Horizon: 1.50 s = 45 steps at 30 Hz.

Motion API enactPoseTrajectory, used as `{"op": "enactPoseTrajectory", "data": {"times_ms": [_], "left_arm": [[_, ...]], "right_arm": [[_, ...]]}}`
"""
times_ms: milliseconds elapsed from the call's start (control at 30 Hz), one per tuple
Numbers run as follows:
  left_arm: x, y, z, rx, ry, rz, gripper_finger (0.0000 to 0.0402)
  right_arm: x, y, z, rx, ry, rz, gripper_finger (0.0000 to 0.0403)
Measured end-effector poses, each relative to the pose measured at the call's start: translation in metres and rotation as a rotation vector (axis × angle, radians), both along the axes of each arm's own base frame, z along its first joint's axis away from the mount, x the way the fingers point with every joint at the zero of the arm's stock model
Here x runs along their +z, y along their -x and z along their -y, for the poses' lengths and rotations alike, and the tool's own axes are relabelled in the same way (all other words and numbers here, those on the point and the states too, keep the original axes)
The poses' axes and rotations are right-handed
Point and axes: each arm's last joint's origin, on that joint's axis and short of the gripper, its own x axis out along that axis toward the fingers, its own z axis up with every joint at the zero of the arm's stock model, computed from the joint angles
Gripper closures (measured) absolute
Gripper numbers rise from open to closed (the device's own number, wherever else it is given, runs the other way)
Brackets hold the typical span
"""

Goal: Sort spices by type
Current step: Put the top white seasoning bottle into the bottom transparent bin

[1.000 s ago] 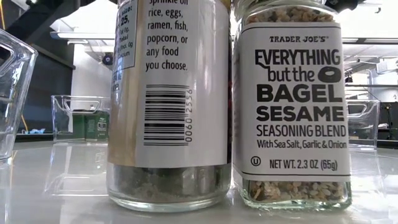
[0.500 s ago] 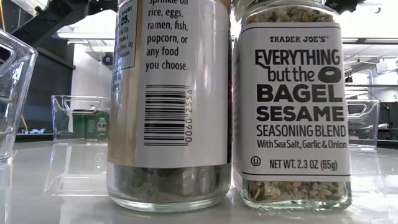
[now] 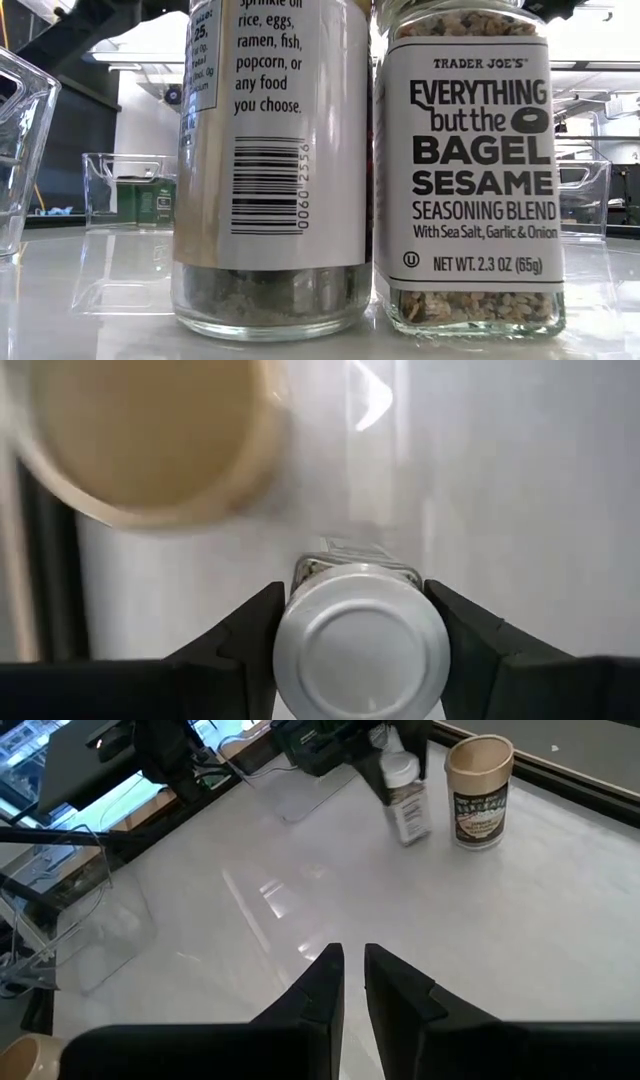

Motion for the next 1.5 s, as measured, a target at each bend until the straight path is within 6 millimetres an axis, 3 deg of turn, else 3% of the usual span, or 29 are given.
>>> {"op": "enactPoseTrajectory", "data": {"times_ms": [200, 300, 400, 467, 600, 700, 833, 967, 1067, 1267, 1500], "left_arm": [[0.020, 0.013, 0.020, 0.032, 0.039, -0.085, 0.0231], [0.057, 0.022, 0.034, 0.079, 0.035, 0.003, 0.0231], [0.098, 0.031, 0.066, 0.118, 0.055, 0.103, 0.0231], [0.121, 0.036, 0.100, 0.099, 0.065, 0.146, 0.0231], [0.161, 0.061, 0.189, -0.024, 0.093, 0.155, 0.0231], [0.174, 0.085, 0.257, -0.076, 0.097, 0.114, 0.0231], [0.181, 0.118, 0.332, 0.023, 0.146, 0.103, 0.0231], [0.175, 0.143, 0.386, 0.121, 0.107, 0.134, 0.0231], [0.153, 0.160, 0.412, 0.127, 0.040, 0.127, 0.0231], [0.090, 0.183, 0.433, 0.095, -0.068, 0.013, 0.0231], [0.039, 0.179, 0.436, 0.082, -0.042, 0.128, 0.0231]], "right_arm": [[0.000, 0.000, 0.000, 0.017, 0.019, -0.006, 0.0363], [0.000, 0.000, 0.000, 0.021, 0.026, -0.008, 0.0363], [0.000, 0.000, 0.000, 0.032, 0.044, -0.013, 0.0363], [0.000, 0.000, 0.000, 0.033, 0.045, -0.012, 0.0363], [0.000, 0.000, 0.000, 0.034, 0.044, -0.011, 0.0363], [0.000, 0.000, -0.001, 0.058, 0.051, -0.012, 0.0363], [0.001, -0.001, -0.001, 0.091, 0.062, -0.006, 0.0363], [0.003, -0.002, -0.002, 0.105, 0.046, 0.021, 0.0363], [0.007, -0.005, -0.002, 0.099, -0.003, 0.084, 0.0363], [0.018, -0.010, -0.012, 0.151, -0.131, 0.220, 0.0363], [0.022, -0.011, -0.025, 0.133, -0.173, 0.282, 0.0363]]}}
